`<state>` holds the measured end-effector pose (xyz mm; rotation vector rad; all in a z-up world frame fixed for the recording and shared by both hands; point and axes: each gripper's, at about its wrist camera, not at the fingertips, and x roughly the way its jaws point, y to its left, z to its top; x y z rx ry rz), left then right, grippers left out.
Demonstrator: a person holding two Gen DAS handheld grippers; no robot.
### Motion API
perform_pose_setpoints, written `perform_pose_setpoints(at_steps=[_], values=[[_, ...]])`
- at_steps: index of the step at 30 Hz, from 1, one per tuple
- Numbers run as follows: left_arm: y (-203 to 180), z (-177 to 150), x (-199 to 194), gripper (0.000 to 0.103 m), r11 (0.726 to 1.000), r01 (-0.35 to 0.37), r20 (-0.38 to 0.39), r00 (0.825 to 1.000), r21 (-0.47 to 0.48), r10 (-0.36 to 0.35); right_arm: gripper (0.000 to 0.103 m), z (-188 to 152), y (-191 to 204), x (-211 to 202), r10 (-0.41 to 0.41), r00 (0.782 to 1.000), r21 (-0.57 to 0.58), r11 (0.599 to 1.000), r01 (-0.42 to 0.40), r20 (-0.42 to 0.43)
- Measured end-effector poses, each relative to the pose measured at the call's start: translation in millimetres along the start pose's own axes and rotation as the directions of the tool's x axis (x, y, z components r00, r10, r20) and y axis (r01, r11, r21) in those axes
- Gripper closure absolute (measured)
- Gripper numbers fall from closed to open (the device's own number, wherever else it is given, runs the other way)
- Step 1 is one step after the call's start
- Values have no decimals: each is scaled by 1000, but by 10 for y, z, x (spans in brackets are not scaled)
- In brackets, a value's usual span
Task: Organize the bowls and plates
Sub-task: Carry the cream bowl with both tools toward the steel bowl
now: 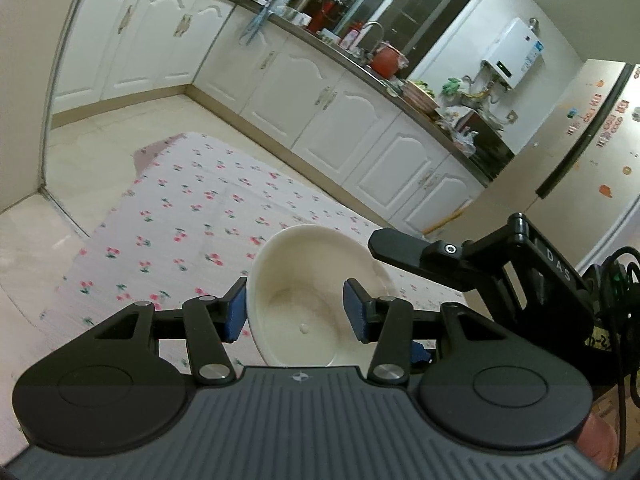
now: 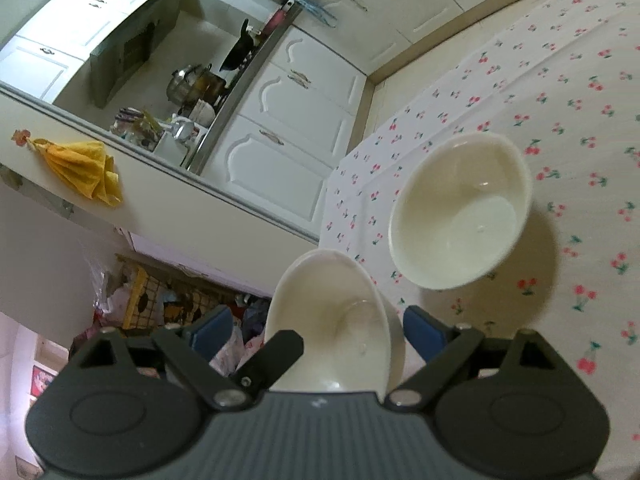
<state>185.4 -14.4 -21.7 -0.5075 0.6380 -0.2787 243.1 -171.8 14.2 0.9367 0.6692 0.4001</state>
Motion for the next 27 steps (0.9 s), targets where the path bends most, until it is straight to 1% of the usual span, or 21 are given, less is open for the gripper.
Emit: perform_pose_setpoints(at_steps=[7, 13, 23, 27], values=[[-171, -90, 73, 48, 998, 48, -41, 998, 45, -46, 11, -33, -78, -340, -7, 999, 8, 1000, 6, 37], [-355, -198, 134, 49, 993, 77, -75, 995, 94, -70, 11, -79, -209, -649, -10, 998, 26, 1000, 9, 60], [-623, -349, 233, 49, 976, 132, -136, 985, 171, -109, 10, -176, -401, -1155, -16, 995, 31, 999, 13, 93], [-739, -486, 247, 49, 967, 148, -168, 979, 207, -114, 9, -243, -474, -1344, -28, 994, 21, 999, 26, 105]])
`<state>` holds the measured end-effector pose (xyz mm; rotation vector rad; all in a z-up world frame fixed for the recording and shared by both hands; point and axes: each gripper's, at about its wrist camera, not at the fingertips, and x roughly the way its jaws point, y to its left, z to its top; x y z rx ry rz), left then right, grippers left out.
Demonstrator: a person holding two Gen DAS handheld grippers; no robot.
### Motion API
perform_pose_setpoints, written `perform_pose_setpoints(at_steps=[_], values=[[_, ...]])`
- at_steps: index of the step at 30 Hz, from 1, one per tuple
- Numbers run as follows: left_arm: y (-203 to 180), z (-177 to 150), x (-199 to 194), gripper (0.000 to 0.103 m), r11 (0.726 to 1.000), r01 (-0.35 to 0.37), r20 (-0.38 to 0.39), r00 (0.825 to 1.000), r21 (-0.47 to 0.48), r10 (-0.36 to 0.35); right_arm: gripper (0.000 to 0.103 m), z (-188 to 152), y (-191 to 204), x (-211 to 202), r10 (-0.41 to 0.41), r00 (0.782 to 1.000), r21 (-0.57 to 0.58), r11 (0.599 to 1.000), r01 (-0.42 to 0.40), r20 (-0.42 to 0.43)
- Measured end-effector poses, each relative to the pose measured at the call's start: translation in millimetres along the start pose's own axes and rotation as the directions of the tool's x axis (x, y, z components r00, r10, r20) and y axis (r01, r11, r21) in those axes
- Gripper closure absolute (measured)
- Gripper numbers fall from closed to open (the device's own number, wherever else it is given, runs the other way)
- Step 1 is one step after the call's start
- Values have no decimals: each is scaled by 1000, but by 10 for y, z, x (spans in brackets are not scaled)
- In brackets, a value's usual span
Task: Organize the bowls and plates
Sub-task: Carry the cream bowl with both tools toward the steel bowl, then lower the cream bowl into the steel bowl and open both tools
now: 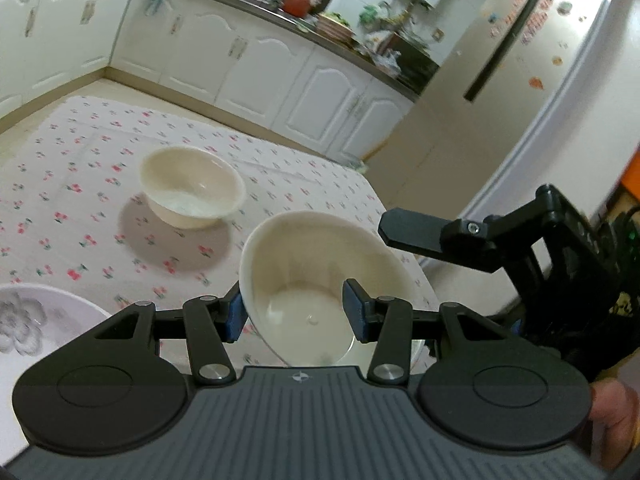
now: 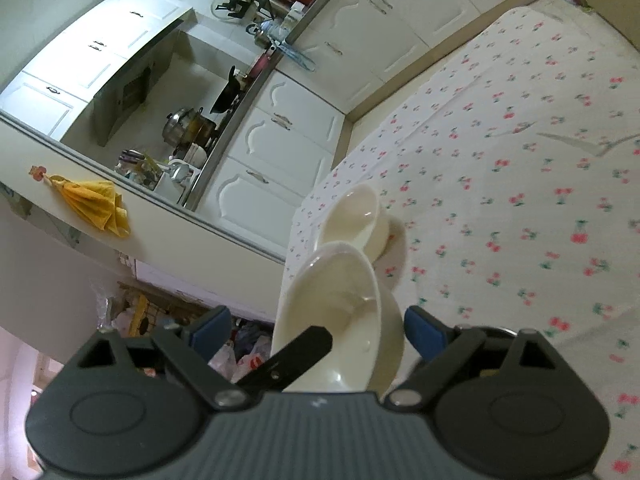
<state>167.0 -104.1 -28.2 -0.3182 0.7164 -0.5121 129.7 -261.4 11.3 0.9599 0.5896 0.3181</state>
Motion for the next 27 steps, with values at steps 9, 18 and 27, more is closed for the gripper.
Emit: perform_pose_setpoints(at_steps=[9, 18, 27], values=[[-190, -238, 93, 49, 998, 5, -78, 997, 68, 0, 9, -157, -176, -370, -32, 999, -26, 999, 33, 33], [-253, -366, 117, 49, 994, -36, -96, 994, 103, 46, 9, -290, -357, -441, -35, 999, -18, 999, 35, 26], [-273, -464, 126, 49, 989, -99, -102, 989, 112, 111, 9, -338, -373, -489, -69, 996, -54, 996, 71, 48]])
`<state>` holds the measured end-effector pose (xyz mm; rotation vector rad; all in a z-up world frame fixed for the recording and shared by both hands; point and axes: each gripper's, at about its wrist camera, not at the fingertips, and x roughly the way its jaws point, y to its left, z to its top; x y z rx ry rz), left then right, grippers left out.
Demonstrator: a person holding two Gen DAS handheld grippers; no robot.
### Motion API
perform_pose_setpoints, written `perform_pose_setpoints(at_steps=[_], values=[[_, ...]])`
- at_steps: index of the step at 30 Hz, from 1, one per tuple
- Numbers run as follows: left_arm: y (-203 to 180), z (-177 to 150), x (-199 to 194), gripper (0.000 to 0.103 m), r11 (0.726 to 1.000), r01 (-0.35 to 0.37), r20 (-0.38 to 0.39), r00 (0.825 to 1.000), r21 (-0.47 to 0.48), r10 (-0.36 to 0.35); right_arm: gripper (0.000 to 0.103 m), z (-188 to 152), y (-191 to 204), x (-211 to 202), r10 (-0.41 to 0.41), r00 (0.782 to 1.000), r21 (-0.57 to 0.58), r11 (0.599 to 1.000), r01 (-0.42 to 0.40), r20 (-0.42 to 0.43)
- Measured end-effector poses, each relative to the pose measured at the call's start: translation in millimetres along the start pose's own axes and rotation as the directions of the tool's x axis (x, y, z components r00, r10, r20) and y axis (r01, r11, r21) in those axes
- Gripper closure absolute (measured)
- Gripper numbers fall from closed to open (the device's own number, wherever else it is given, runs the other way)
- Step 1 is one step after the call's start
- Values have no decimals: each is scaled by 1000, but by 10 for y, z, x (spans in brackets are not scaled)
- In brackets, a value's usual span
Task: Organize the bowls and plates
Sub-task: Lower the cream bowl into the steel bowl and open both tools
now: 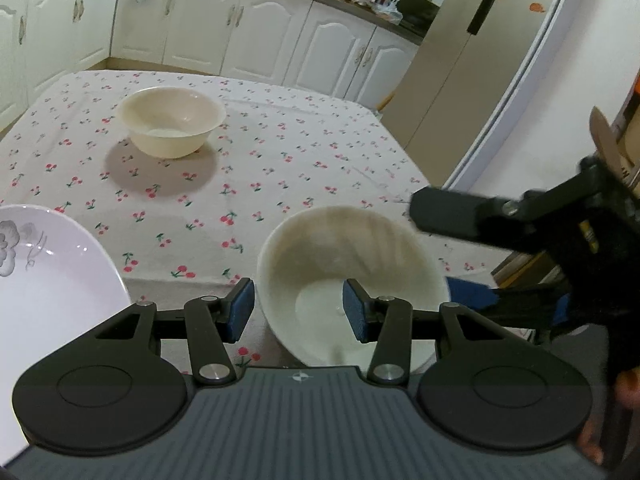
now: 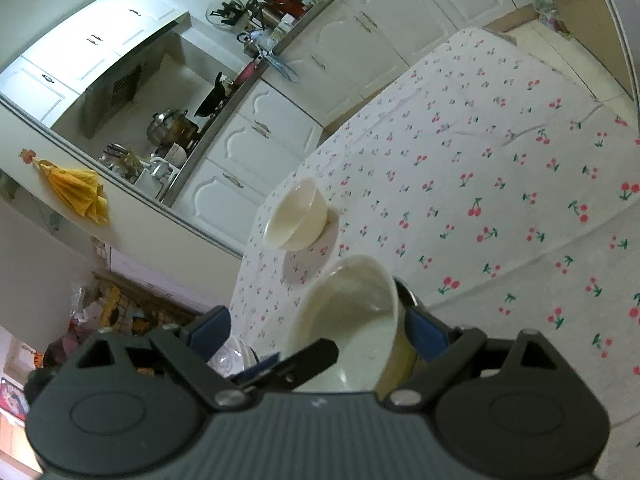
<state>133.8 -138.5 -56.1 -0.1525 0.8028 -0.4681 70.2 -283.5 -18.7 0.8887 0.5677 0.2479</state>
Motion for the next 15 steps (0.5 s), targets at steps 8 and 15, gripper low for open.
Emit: perform_pose_setpoints(at_steps=[8, 15], values=[[15, -12, -47, 45, 1000, -22, 11, 1000, -2, 22, 7, 32, -112, -40, -4, 1000, 43, 999, 4, 10], [59, -12, -137, 28, 999, -53, 41, 998, -9, 53, 1, 123, -199, -116, -19, 999, 86, 996, 15, 50]])
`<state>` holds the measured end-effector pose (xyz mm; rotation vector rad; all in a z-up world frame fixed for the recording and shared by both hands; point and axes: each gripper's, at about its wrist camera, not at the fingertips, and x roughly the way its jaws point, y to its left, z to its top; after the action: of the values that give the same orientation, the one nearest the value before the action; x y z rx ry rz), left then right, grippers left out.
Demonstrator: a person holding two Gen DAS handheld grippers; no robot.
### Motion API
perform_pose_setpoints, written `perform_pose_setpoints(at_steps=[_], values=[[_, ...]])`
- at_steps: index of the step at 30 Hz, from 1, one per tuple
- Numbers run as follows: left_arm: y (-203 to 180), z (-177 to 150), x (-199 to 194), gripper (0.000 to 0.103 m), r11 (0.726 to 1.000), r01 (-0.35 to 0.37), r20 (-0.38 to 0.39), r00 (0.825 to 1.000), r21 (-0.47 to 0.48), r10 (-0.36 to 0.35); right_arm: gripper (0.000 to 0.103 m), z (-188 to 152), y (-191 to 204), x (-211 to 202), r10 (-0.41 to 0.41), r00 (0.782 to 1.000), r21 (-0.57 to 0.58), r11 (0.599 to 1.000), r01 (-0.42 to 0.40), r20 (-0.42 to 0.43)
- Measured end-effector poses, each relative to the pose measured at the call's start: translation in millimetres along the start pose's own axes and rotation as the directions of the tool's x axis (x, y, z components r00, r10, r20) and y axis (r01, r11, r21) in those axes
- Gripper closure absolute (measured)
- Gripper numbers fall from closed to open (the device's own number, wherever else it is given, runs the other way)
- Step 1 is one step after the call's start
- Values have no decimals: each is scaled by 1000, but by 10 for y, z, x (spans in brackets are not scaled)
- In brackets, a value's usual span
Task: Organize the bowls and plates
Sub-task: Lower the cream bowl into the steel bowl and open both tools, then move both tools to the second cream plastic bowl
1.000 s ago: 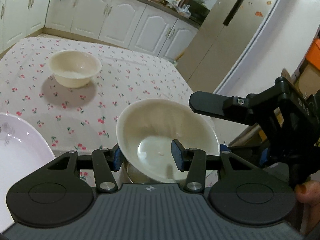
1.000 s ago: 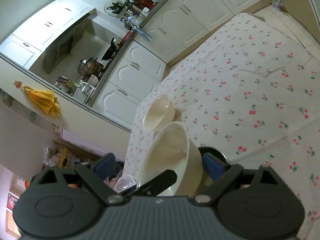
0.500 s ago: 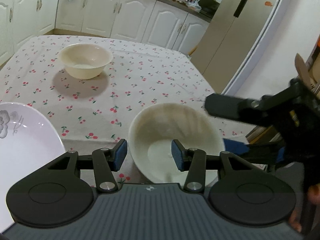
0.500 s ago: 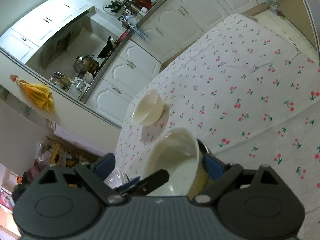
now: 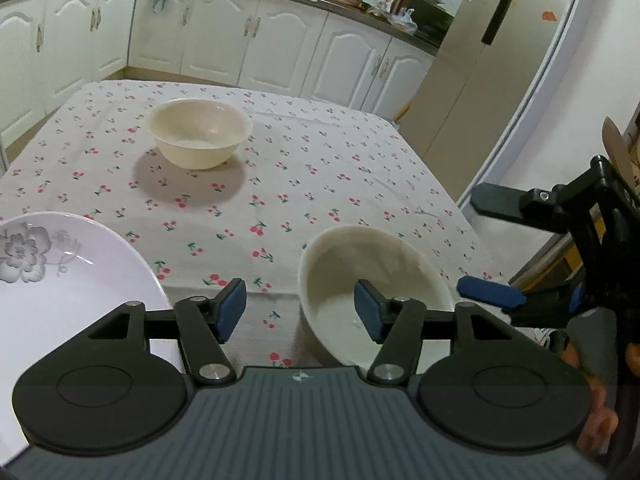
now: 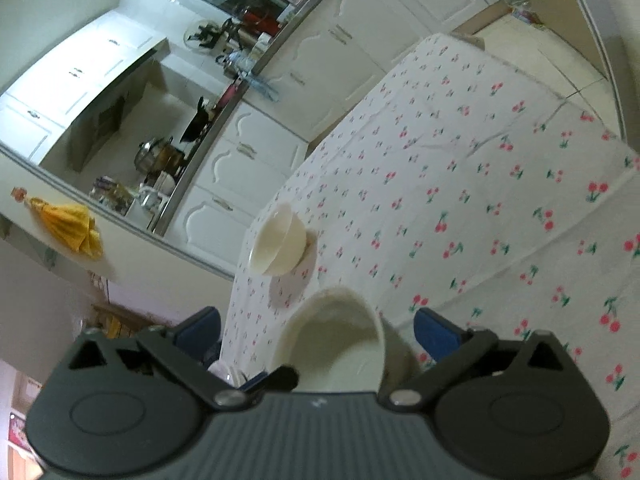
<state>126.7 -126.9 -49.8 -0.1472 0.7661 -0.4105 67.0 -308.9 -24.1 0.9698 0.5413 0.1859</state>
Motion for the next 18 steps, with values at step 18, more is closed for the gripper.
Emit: perform_pose_setpoints(at_steps=[18], values=[[143, 282, -100, 7, 991, -112, 89, 989, -70, 118, 1, 538, 257, 312, 45, 996, -101, 994, -37, 76]])
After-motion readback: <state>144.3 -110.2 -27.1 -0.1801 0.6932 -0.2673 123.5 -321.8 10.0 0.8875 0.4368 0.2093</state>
